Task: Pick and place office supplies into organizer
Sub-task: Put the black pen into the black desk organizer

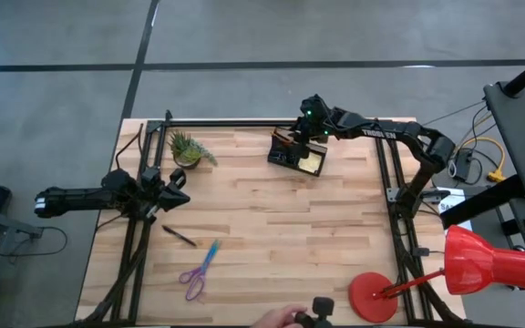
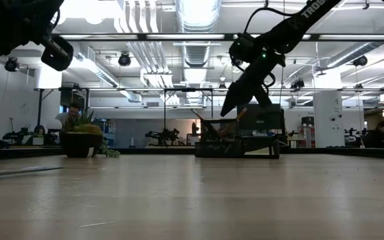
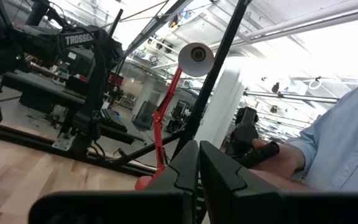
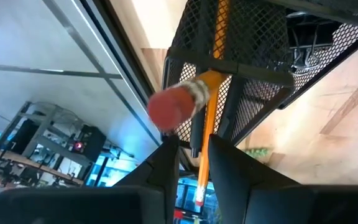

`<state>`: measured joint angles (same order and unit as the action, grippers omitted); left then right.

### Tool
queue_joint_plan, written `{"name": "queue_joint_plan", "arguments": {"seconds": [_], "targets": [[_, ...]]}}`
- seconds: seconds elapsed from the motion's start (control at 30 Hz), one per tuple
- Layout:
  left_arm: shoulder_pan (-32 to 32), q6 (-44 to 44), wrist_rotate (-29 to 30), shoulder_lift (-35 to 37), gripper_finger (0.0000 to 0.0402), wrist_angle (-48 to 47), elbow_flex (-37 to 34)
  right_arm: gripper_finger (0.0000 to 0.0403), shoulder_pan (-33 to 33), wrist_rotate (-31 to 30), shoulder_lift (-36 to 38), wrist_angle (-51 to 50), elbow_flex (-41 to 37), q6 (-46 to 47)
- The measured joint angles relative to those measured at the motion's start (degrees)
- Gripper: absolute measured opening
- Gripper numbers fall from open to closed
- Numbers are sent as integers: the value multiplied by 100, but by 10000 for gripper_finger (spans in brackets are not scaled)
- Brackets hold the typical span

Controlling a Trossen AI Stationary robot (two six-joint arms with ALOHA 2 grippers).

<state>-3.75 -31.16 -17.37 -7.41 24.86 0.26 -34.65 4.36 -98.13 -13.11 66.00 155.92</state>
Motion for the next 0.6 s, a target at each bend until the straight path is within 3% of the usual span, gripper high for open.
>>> {"name": "queue_joint_plan", "arguments": {"seconds": [0.13,0.23,0.33,0.53,0.6], "targets": [[0,0,1,-1,0,-2,2,75,27,176,4,110,68,-251],[0,0,2,-5,0,-1,2,75,70,197,15,229,238,-1069],[0,2,1,2,0,-1,2,77,70,65,15,234,465,-2702],[0,1,1,-4,0,-4,1,71,66,-195,15,230,974,-7094],[0,2,2,-3,0,-4,2,66,70,-122,15,148,1162,-7974]]}}
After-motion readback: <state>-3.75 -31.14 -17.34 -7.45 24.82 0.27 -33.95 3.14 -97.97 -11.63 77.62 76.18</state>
